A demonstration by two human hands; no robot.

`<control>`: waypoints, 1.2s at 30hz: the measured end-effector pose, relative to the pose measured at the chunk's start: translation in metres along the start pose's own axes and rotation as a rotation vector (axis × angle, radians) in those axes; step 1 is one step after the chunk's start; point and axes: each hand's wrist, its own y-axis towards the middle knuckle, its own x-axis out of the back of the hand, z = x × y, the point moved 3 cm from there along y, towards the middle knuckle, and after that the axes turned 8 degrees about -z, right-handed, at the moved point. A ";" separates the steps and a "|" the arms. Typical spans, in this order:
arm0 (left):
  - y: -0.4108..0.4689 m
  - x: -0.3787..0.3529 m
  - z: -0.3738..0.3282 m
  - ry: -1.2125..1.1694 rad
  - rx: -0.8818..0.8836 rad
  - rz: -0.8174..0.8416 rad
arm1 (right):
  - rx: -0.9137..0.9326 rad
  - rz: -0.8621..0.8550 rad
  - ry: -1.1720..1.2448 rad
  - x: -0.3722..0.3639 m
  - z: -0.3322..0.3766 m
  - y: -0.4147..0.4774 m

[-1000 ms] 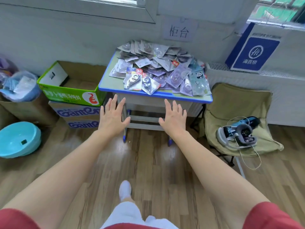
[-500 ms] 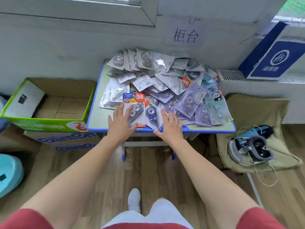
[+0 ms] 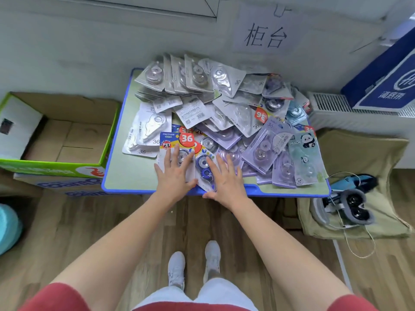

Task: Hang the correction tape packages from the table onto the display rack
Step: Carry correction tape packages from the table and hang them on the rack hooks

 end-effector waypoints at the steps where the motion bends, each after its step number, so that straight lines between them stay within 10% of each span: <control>1: 0.000 -0.002 0.000 0.003 0.001 -0.010 | 0.012 -0.007 -0.013 -0.002 0.001 -0.001; 36: -0.096 0.024 -0.004 -0.050 -0.101 -0.232 | -0.269 -0.379 0.079 0.013 -0.013 -0.091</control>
